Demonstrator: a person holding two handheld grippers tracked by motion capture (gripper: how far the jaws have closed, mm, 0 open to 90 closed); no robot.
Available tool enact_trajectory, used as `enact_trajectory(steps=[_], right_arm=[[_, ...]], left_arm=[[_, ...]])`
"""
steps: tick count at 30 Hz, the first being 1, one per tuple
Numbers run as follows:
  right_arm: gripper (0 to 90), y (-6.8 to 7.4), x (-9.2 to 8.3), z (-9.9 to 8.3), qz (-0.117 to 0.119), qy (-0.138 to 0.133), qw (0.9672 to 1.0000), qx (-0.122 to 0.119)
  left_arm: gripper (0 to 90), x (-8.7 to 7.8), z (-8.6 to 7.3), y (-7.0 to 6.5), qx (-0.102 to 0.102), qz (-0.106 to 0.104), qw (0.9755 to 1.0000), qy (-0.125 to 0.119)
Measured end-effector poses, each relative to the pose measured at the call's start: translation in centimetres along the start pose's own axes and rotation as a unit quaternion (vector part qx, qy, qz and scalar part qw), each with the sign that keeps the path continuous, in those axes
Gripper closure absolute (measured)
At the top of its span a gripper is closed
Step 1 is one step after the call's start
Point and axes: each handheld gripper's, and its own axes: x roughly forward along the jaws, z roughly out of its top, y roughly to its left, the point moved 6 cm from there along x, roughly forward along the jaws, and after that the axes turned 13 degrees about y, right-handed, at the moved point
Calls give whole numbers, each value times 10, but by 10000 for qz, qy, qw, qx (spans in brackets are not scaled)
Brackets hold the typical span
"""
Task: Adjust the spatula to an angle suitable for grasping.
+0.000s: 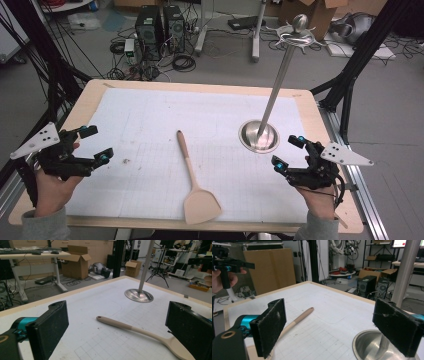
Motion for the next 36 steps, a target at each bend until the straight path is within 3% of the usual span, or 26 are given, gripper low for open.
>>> enact_trajectory(steps=[15, 36], right_arm=[[109, 1, 5, 3, -87, -51, 9999, 81], [111, 13, 35, 4, 77, 285, 9995, -92]], left_arm=[[51, 1, -2, -1, -52, 50, 10000, 66], [51, -3, -5, 0, -105, 108, 9999, 83]])
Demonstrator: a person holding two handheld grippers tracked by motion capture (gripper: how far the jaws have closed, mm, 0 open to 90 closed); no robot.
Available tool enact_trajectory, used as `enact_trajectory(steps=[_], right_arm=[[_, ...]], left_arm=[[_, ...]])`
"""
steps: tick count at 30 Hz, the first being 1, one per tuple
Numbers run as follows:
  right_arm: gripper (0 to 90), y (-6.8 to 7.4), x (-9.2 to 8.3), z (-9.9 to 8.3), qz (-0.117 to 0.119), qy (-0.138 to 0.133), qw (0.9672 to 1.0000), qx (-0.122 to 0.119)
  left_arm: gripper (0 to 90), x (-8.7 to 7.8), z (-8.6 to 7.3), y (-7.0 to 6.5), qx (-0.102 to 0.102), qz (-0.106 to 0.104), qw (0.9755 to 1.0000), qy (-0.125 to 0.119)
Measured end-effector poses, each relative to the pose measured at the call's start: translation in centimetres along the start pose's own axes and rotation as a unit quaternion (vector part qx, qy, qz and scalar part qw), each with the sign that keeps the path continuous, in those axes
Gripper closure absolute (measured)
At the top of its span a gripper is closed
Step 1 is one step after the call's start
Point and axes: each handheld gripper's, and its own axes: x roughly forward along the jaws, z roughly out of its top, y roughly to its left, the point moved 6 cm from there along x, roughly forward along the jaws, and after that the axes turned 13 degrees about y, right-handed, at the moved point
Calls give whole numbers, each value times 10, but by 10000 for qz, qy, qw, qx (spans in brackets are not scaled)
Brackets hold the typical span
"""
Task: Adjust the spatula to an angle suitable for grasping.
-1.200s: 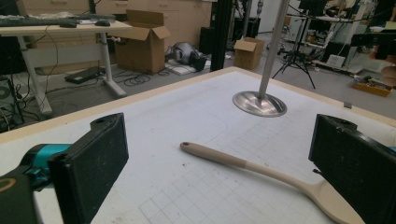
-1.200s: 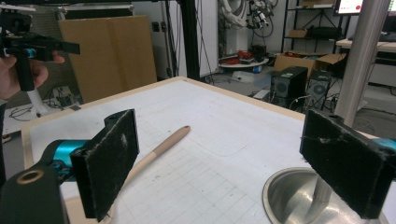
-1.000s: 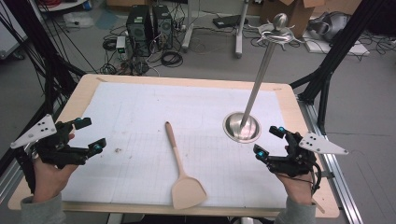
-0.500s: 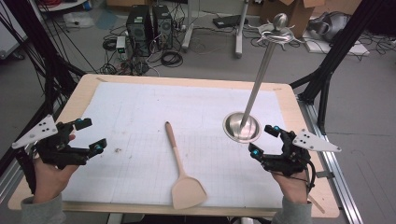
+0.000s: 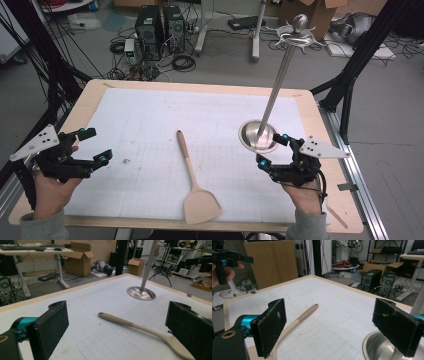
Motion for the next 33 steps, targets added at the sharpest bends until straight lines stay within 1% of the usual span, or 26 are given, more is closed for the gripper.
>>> enact_trajectory(steps=[4, 8, 11, 13, 17, 21, 25, 33], right_arm=[[111, 2, 6, 1, -3, 39, 10000, -58], [111, 6, 12, 1, 37, 100, 9999, -79], [115, 8, 17, 2, 69, 122, 9998, -143], [144, 9, 20, 2, 91, 155, 9997, -169], [144, 11, 25, 1, 142, 211, 9996, -128], [149, 13, 34, 1, 189, 327, 9991, -176], [155, 15, 40, 1, 222, 375, 9988, -211], [226, 21, 53, 0, 353, 514, 9976, -283]], left_arm=[[52, 0, -1, 0, -7, 5, 10000, 15], [51, 1, -2, 0, -6, 2, 10000, 42], [51, 1, -3, 0, -1, 14, 10000, 51], [51, 0, -3, -1, -15, 14, 10000, 38], [52, 0, -4, -1, -7, 14, 10000, 69], [52, -1, -5, -1, -20, 27, 10000, 78], [52, -2, -6, 0, -45, 52, 9999, 90], [52, -3, -8, 0, -35, 60, 9999, 117]])
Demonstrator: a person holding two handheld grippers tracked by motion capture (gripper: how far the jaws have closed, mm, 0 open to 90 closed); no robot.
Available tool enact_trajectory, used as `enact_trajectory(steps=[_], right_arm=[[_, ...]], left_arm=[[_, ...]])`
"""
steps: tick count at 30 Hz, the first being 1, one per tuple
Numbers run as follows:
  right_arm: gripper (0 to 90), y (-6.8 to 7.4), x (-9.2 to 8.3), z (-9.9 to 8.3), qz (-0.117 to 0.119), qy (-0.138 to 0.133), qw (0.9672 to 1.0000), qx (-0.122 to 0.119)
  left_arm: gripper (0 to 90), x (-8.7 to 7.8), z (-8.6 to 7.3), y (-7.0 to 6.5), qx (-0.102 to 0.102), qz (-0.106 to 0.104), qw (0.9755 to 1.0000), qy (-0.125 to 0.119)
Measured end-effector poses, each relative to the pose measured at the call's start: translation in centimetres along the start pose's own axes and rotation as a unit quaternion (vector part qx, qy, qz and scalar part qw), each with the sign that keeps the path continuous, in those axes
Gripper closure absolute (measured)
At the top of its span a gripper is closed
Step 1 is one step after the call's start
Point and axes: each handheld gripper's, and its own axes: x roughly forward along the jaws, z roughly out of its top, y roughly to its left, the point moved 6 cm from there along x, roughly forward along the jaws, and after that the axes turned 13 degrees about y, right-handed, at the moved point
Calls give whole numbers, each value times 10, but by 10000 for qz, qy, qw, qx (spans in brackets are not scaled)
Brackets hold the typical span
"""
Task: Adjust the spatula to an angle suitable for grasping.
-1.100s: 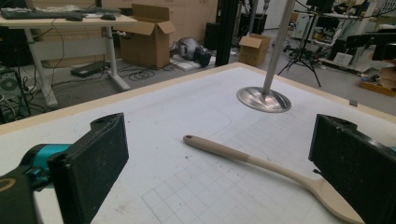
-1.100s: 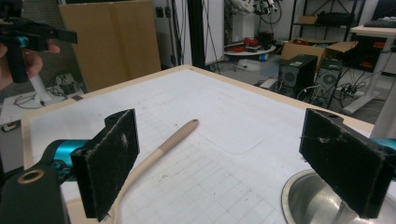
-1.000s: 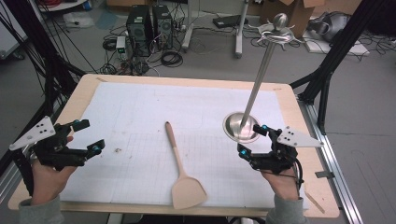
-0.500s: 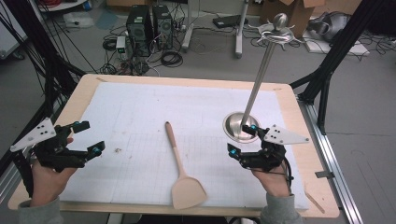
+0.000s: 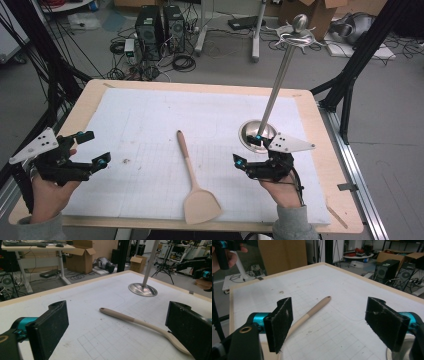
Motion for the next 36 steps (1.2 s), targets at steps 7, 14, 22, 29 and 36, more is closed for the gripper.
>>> enact_trajectory(steps=[7, 14, 22, 29, 36], right_arm=[[356, 6, 13, -2, 121, 264, 9996, -67], [392, 11, 22, -1, 189, 380, 9990, -152], [464, 17, 35, 0, 285, 506, 9980, -246], [536, 21, 50, 0, 368, 697, 9964, -310], [629, 22, 67, -2, 472, 801, 9954, -241]], left_arm=[[52, 1, 0, 0, -12, 9, 10000, 11], [51, 1, -1, 0, -17, 13, 10000, 28], [52, 0, -7, 2, -32, 31, 9999, 102], [52, -7, -12, 9, -127, 112, 9998, 81], [52, -9, -14, 9, -146, 156, 9997, 85]])
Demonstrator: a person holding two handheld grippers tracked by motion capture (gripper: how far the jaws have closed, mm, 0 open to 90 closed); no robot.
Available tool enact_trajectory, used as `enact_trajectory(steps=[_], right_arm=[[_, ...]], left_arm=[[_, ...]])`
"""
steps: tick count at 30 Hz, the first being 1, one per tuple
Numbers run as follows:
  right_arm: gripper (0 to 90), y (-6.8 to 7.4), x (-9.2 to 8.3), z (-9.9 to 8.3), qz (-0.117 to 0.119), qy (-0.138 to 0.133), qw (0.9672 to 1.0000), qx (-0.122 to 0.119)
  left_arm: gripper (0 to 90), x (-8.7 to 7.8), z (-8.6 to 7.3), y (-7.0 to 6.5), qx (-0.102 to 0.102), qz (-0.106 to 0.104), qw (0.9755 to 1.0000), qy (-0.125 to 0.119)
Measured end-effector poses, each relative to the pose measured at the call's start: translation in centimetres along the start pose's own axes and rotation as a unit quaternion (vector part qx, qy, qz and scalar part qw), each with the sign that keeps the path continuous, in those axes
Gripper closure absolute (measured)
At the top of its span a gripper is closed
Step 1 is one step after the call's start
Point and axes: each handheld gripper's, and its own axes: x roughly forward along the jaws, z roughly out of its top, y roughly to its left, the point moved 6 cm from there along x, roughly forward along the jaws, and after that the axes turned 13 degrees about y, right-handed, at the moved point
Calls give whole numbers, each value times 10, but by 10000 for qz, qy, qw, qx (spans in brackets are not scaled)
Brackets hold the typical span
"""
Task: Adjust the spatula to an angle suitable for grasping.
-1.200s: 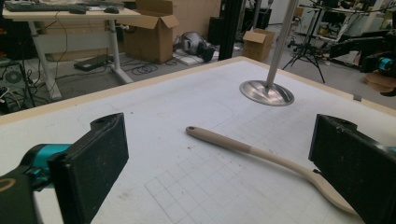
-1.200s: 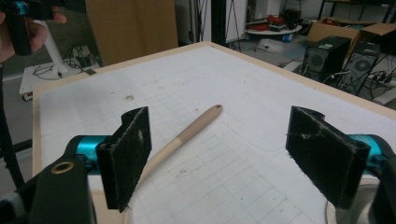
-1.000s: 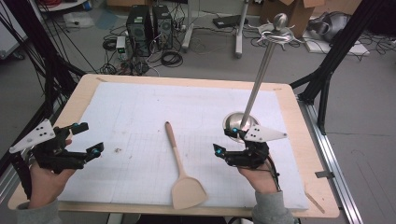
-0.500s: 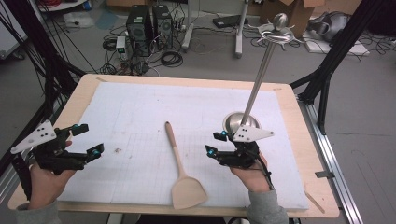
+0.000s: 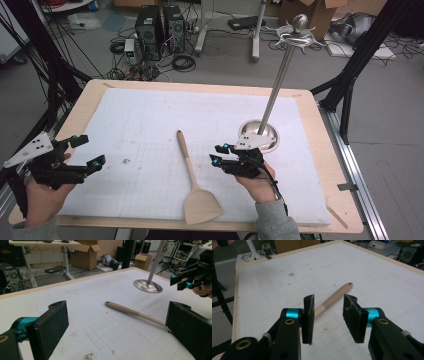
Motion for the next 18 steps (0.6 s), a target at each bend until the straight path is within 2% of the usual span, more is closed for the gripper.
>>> enact_trajectory(steps=[4, 12, 18], right_arm=[[686, 0, 8, 0, 77, 61, 9999, -59], [800, -1, 15, 2, 0, 58, 9998, -189], [852, -1, 22, 0, 123, 129, 9997, -183]], left_arm=[[52, -1, -1, 0, 8, 20, 10000, 16], [52, -2, -3, 0, -27, 41, 10000, 37], [52, 0, -4, -2, -11, 32, 10000, 72]])
